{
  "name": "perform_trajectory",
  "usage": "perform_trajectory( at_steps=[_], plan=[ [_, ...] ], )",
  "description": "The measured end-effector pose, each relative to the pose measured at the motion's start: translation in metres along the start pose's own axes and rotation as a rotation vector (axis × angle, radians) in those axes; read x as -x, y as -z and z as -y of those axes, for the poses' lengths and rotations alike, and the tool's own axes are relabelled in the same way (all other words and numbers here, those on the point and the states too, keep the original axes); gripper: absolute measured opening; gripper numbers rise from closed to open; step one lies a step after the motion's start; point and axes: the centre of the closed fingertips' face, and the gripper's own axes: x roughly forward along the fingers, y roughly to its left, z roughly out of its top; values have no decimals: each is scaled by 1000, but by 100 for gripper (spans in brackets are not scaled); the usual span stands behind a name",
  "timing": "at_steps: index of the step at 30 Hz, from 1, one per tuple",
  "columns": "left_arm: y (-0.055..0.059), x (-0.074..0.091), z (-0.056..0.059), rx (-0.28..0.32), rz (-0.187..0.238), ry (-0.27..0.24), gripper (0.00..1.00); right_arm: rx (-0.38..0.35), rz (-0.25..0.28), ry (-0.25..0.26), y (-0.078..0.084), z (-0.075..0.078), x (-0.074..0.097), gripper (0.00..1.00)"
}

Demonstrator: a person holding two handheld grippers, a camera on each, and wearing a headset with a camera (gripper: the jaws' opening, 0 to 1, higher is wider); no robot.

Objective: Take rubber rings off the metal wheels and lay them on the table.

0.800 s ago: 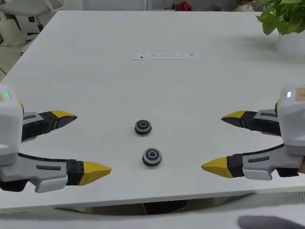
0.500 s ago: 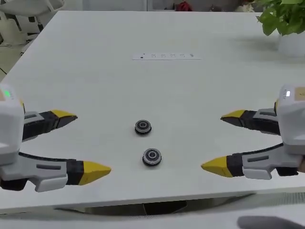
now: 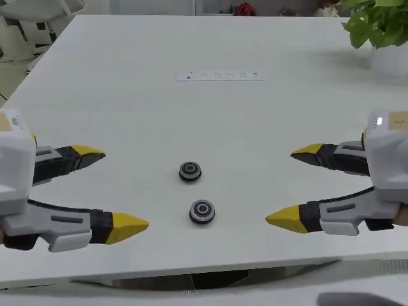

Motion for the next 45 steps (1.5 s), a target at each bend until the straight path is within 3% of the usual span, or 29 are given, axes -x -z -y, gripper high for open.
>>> perform_trajectory(
  at_steps=[26,45],
  plan=[
    [-5,-14,-14,-27,-11,15,80,92,-20,-28,-9,11,-23,65],
    [-5,-27,-28,-55,-27,14,79,114,-25,-64,-9,17,-39,63]
  ],
)
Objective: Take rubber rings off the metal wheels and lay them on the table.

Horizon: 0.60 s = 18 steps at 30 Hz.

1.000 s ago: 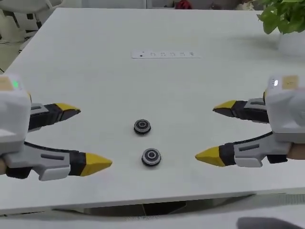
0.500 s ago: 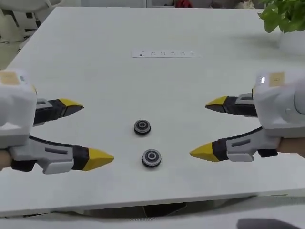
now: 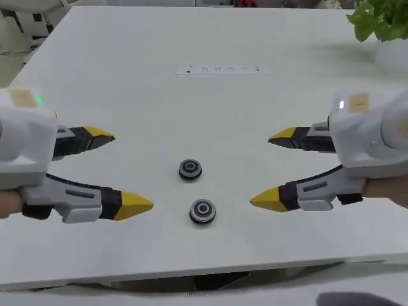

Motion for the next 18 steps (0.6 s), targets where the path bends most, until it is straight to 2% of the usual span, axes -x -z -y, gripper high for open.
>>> perform_trajectory(
  at_steps=[13,18],
  plan=[
    [4,-8,2,-10,-18,23,79,12,1,-20,0,1,-7,62],
    [1,-11,2,-16,-12,26,77,23,-2,-26,1,2,-9,62]
  ],
)
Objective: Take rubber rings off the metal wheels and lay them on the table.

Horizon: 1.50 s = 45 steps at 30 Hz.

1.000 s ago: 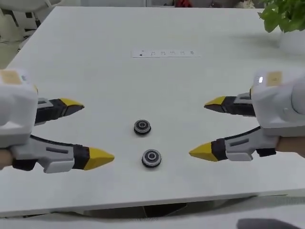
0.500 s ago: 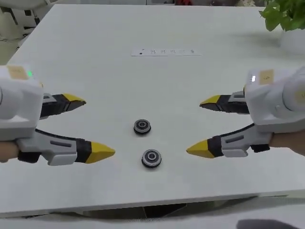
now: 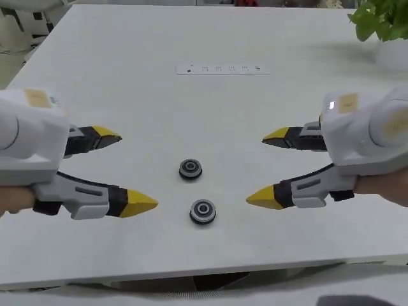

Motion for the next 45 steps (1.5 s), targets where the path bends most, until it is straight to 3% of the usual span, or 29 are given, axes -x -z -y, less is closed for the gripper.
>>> perform_trajectory(
  at_steps=[45],
  plan=[
    [-5,-27,12,-69,-19,60,68,-30,33,-69,2,-4,-30,51]
  ],
)
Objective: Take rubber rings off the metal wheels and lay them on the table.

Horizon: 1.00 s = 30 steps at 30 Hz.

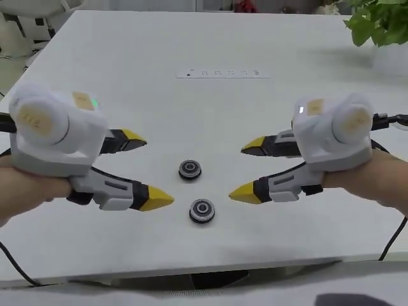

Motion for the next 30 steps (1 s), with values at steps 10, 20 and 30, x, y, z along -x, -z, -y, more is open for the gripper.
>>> perform_trajectory(
  at_steps=[10,20,30],
  plan=[
    [4,-12,3,4,-18,23,66,-5,-21,-25,7,-4,-9,49],
    [6,-23,7,3,-29,46,65,-24,-41,-63,17,-8,-20,47],
    [12,-34,11,6,-43,76,63,-65,-44,-93,23,-8,-29,42]
  ],
)
